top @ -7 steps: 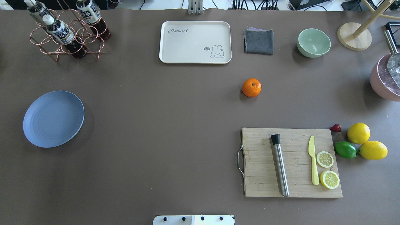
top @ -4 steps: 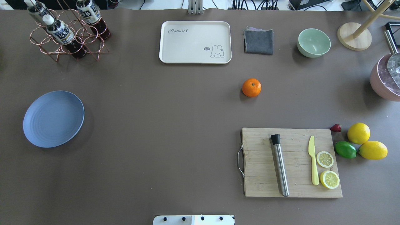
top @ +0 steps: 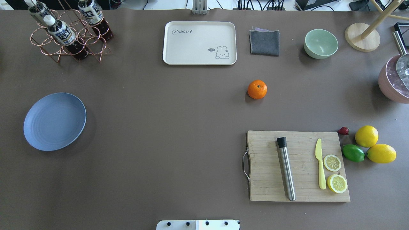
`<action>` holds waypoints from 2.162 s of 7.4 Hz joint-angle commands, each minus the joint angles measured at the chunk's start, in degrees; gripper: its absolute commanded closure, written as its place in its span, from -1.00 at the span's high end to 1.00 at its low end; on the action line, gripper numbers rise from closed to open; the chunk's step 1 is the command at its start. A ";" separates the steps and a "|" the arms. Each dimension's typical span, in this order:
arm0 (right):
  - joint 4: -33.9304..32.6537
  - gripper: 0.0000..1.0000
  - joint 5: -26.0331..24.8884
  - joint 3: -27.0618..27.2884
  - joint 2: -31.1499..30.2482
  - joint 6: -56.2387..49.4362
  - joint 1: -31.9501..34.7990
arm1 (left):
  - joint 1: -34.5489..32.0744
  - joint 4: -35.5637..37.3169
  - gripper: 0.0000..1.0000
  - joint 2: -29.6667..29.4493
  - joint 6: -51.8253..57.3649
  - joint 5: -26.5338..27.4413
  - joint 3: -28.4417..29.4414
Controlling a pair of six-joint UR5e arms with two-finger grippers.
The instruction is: Pick orange to plate
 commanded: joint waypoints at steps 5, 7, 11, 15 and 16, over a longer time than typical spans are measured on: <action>0.07 1.00 3.54 0.78 0.31 6.34 -0.53 | 6.85 -11.06 0.95 -0.57 -12.16 -2.79 1.17; 4.51 1.00 5.48 0.35 -0.21 6.01 -0.62 | 11.76 -23.00 0.95 -0.57 -21.55 -2.62 5.11; 5.87 1.00 8.20 0.52 -0.92 6.36 -1.67 | 26.24 -50.69 0.94 -4.61 -44.68 4.45 17.24; 5.96 1.00 8.83 0.78 -1.01 6.36 -2.29 | 29.90 -52.15 -0.97 -6.29 -50.09 5.29 17.35; 5.96 1.00 8.83 0.78 -1.01 6.27 -2.37 | 29.90 -52.15 -1.00 -6.29 -49.83 4.86 17.35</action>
